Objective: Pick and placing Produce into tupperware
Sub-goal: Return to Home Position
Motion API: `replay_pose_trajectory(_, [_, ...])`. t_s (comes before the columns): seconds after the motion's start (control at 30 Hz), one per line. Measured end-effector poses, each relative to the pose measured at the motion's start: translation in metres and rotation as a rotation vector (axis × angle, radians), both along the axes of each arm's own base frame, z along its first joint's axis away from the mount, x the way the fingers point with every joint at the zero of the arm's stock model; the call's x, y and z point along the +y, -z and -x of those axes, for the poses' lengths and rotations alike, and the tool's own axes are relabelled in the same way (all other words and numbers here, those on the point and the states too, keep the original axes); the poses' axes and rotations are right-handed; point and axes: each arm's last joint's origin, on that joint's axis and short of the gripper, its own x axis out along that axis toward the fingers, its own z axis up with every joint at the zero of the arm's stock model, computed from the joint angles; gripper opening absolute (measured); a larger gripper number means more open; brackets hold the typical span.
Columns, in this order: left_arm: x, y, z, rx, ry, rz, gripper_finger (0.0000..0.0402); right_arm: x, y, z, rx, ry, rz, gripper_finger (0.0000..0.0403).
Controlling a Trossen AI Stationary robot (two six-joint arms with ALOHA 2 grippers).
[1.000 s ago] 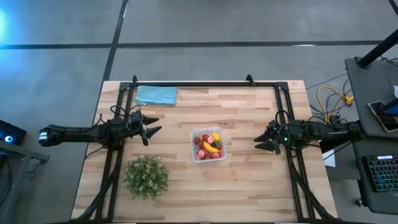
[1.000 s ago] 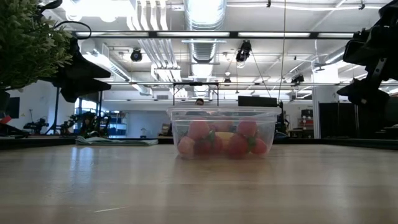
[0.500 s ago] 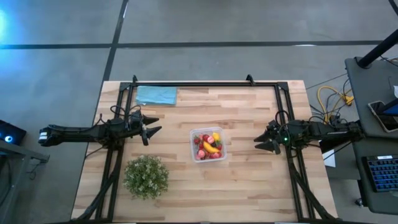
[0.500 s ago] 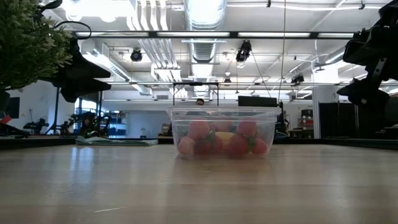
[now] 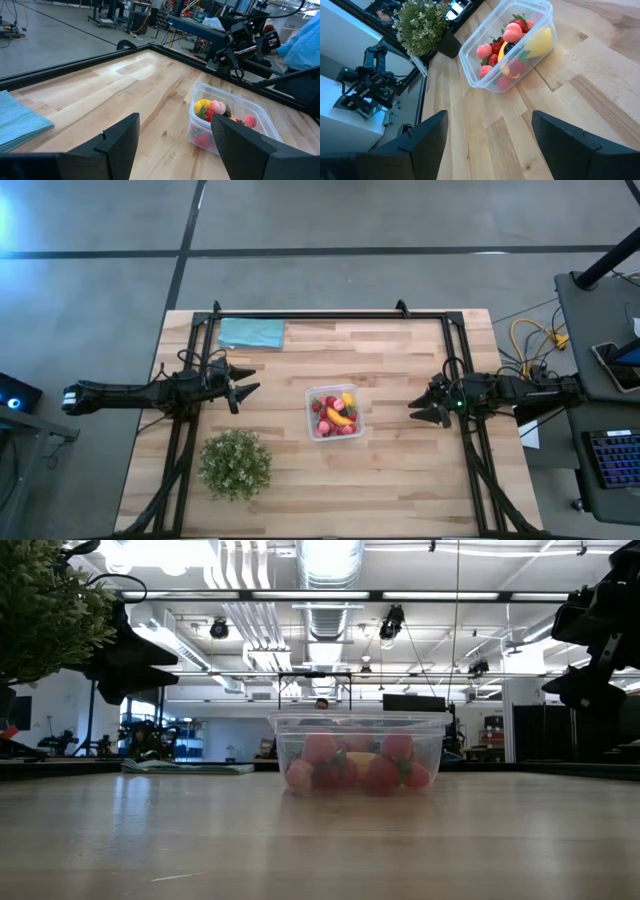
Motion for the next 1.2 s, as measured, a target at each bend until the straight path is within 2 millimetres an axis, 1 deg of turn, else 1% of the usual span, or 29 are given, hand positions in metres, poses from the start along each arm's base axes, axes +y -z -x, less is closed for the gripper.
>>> replay_pose_trajectory(0.27, [0.0,0.0,0.0,0.0,0.0,0.0,0.0233,0.0,0.0,0.0,0.0,0.0,0.0,0.0287])
replay_pose_trajectory(1.2, [0.0,0.0,0.0,0.0,0.0,0.0,0.0233,0.0,0.0,0.0,0.0,0.0,0.0,0.0284])
